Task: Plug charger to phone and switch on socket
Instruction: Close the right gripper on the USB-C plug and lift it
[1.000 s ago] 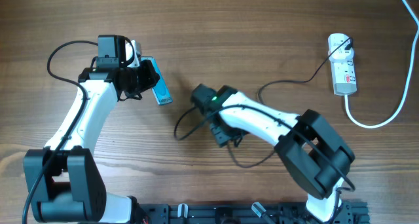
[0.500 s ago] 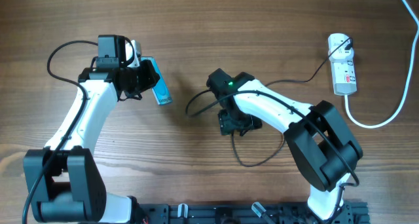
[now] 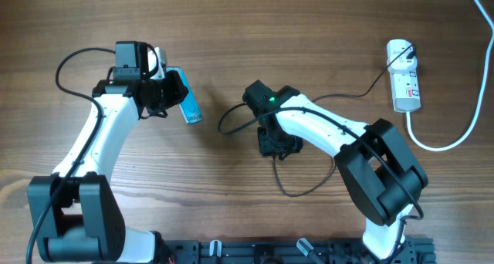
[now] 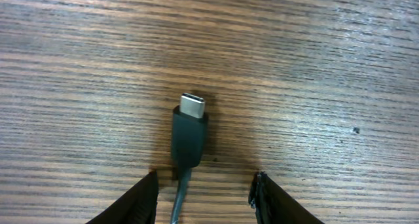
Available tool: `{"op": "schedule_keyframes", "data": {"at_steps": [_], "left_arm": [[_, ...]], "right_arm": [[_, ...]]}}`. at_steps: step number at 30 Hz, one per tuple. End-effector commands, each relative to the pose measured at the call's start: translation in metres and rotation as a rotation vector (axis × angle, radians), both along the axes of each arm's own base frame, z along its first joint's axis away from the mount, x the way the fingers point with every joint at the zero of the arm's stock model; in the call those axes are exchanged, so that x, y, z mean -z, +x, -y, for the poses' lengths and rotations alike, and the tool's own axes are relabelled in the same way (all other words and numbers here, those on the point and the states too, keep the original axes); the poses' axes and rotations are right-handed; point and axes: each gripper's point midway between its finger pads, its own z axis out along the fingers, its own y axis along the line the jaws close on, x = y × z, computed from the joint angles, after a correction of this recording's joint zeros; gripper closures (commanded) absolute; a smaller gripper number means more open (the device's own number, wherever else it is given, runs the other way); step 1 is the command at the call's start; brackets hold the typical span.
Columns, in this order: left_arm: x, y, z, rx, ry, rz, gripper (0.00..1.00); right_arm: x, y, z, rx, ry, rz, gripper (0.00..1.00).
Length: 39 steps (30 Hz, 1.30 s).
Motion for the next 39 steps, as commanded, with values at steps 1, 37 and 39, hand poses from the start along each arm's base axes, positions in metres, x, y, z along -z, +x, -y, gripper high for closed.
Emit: {"op": "schedule_keyframes", "data": {"at_steps": [1, 37, 39], "left_arm": [[-0.002, 0.002, -0.002, -0.006, -0.005, 0.007, 0.96], [-0.002, 0.002, -0.002, -0.006, -0.005, 0.008, 0.96], [-0.002, 0.002, -0.002, -0.006, -0.005, 0.009, 0.96]], "right_arm": [[0.008, -0.001, 0.010, 0.032, -0.057, 0.007, 0.56], [0.010, 0.012, -0.016, -0.010, 0.066, 0.040, 0.96], [0.009, 0.011, -0.026, -0.086, 0.126, 0.031, 0.96]]}}
